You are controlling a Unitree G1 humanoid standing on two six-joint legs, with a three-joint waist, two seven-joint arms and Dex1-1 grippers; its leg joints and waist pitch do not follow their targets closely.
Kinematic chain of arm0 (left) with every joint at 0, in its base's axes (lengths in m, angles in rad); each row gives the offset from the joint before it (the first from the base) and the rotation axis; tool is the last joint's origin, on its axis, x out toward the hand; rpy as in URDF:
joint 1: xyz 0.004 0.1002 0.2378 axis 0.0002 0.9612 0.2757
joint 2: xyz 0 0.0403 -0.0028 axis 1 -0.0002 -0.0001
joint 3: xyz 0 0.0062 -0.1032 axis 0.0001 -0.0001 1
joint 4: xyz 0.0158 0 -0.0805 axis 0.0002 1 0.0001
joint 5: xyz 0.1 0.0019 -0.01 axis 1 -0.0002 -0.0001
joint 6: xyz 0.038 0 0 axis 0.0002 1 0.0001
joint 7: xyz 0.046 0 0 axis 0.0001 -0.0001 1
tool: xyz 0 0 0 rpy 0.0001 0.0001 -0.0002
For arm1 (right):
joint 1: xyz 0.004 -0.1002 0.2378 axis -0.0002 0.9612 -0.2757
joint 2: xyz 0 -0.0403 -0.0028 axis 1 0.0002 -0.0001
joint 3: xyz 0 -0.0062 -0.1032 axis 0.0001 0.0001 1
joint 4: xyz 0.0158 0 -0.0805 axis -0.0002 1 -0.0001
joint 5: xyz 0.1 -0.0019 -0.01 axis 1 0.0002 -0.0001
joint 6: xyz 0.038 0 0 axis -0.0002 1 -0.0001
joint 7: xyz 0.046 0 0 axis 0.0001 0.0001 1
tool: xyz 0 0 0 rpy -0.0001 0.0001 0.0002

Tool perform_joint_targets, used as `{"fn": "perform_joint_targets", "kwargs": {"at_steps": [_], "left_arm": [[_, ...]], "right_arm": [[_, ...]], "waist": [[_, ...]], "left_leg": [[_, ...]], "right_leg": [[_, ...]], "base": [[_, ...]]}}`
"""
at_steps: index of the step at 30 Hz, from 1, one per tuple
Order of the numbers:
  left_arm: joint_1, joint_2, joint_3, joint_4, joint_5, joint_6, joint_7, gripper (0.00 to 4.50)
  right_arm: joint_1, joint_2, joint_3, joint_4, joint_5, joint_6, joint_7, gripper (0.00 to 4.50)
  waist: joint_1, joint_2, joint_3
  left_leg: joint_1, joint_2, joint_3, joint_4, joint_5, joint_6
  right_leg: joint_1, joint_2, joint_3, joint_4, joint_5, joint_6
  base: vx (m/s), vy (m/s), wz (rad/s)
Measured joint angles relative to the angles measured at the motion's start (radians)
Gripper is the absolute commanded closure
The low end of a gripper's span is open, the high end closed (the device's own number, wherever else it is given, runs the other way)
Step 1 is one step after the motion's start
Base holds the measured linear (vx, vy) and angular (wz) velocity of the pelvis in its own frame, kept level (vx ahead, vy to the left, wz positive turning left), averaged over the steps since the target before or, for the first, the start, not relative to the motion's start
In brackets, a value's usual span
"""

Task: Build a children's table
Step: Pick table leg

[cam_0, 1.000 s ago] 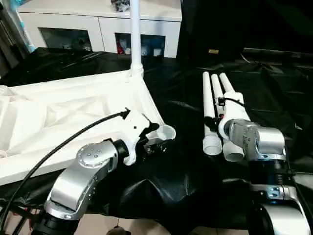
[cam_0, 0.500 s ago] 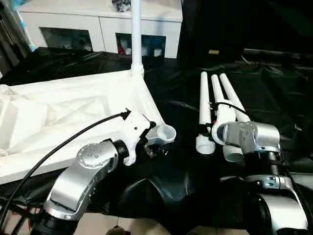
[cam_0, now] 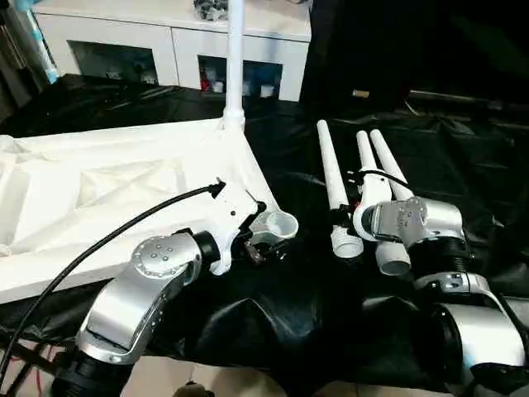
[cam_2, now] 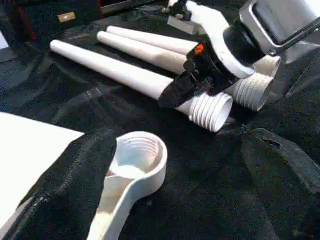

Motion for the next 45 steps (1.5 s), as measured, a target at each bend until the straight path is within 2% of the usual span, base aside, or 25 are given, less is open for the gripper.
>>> {"fn": "perform_joint_targets", "kwargs": {"at_steps": [5, 13, 16, 20, 22, 23, 26, 30, 33, 36, 40, 42, 45], "left_arm": [[-0.005, -0.001, 0.000, 0.001, 0.000, -0.002, 0.003, 0.00], [-0.051, -0.027, 0.030, 0.056, 0.017, -0.023, 0.061, 0.00], [-0.078, -0.045, 0.051, 0.087, 0.018, -0.031, 0.081, 0.00], [-0.149, -0.088, 0.104, 0.117, 0.004, -0.045, 0.111, 0.00], [-0.180, -0.119, 0.136, 0.145, -0.018, -0.046, 0.127, 0.00], [-0.218, -0.157, 0.170, 0.180, -0.054, -0.039, 0.141, 0.00], [-0.318, -0.215, 0.255, 0.247, -0.129, -0.019, 0.175, 0.00], [-0.431, -0.257, 0.376, 0.352, -0.228, 0.013, 0.211, 0.00], [-0.470, -0.282, 0.444, 0.407, -0.304, 0.050, 0.218, 0.00], [-0.502, -0.316, 0.495, 0.429, -0.383, 0.102, 0.217, 0.00], [-0.519, -0.339, 0.495, 0.430, -0.422, 0.135, 0.214, 0.00], [-0.519, -0.351, 0.491, 0.430, -0.439, 0.146, 0.214, 0.29], [-0.519, -0.352, 0.492, 0.421, -0.460, 0.168, 0.215, 0.42]], "right_arm": [[-0.015, -0.009, 0.000, 0.052, -0.003, -0.066, -0.007, 2.57], [-0.015, -0.009, -0.002, 0.047, 0.003, -0.109, -0.008, 2.57], [-0.006, -0.008, -0.011, -0.002, 0.019, -0.107, 0.004, 2.57], [0.007, 0.008, -0.050, -0.137, 0.103, -0.109, 0.081, 2.57], [0.021, 0.020, -0.073, -0.204, 0.174, -0.110, 0.160, 2.57], [0.063, 0.020, -0.080, -0.289, 0.243, -0.107, 0.253, 2.58], [0.139, 0.031, -0.065, -0.458, 0.375, -0.084, 0.428, 2.59], [0.212, 0.021, -0.036, -0.599, 0.471, -0.043, 0.549, 2.59], [0.249, 0.018, -0.011, -0.652, 0.508, -0.022, 0.601, 2.59], [0.285, 0.008, 0.003, -0.692, 0.519, -0.015, 0.627, 2.59], [0.292, 0.010, 0.039, -0.722, 0.531, -0.015, 0.649, 2.59], [0.297, 0.001, 0.052, -0.736, 0.530, -0.017, 0.649, 2.59], [0.308, -0.006, 0.071, -0.740, 0.521, -0.026, 0.648, 2.59]], "waist": [[0.001, -0.001, 0.000], [0.001, -0.001, 0.000], [0.001, 0.000, 0.001], [0.004, 0.002, 0.002], [0.007, 0.004, 0.002], [0.010, 0.004, 0.002], [0.025, 0.005, 0.002], [0.031, 0.005, 0.002], [0.037, 0.007, 0.002], [0.051, 0.008, 0.003], [0.054, 0.011, 0.002], [0.055, 0.011, 0.002], [0.055, 0.011, 0.002]], "left_leg": [[0.000, 0.000, 0.000, 0.000, 0.000, 0.000], [0.000, 0.000, -0.001, 0.000, 0.000, 0.000], [-0.002, 0.000, -0.001, 0.000, 0.000, 0.000], [-0.002, 0.000, -0.001, 0.000, 0.000, 0.000], [-0.002, 0.000, -0.001, 0.000, 0.000, 0.000], [-0.003, 0.000, -0.001, 0.000, 0.000, 0.000], [-0.002, 0.001, -0.001, 0.000, 0.000, 0.000], [-0.001, 0.000, -0.001, 0.000, 0.000, 0.000], [-0.001, 0.000, -0.002, 0.001, 0.000, 0.000], [-0.002, 0.001, -0.003, 0.001, 0.000, 0.000], [-0.002, 0.001, -0.003, 0.001, 0.000, 0.000], [-0.002, 0.001, -0.003, 0.001, 0.000, 0.000], [-0.002, 0.001, -0.003, 0.001, 0.000, 0.000]], "right_leg": [[0.000, 0.000, 0.000, 0.000, 0.001, 0.002], [0.000, 0.000, 0.000, 0.000, 0.003, 0.000], [-0.001, 0.000, -0.001, 0.000, 0.003, 0.000], [-0.001, 0.000, 0.000, -0.001, 0.003, 0.000], [-0.001, 0.000, 0.000, -0.001, 0.003, 0.000], [-0.001, 0.000, -0.001, -0.002, 0.003, 0.000], [-0.001, 0.000, -0.001, -0.002, 0.003, 0.000], [0.000, 0.000, -0.001, -0.002, 0.003, -0.001], [0.000, 0.000, -0.001, -0.002, 0.004, -0.002], [0.000, 0.000, -0.002, -0.002, 0.004, -0.002], [0.000, 0.000, -0.002, -0.002, 0.004, -0.002], [0.000, 0.000, -0.002, -0.003, 0.004, -0.002], [0.000, 0.000, -0.002, -0.003, 0.004, -0.002]], "base": [[0.000, 0.000, 0.00], [0.000, 0.000, 0.00], [0.000, 0.000, 0.00], [0.000, 0.000, 0.00], [0.000, 0.000, 0.00], [0.000, 0.000, 0.00], [0.000, 0.000, 0.00], [0.000, 0.000, 0.00], [0.000, 0.000, 0.00], [0.000, 0.000, 0.00], [0.000, 0.000, 0.00], [0.000, 0.000, 0.00], [0.000, 0.000, 0.00]]}}
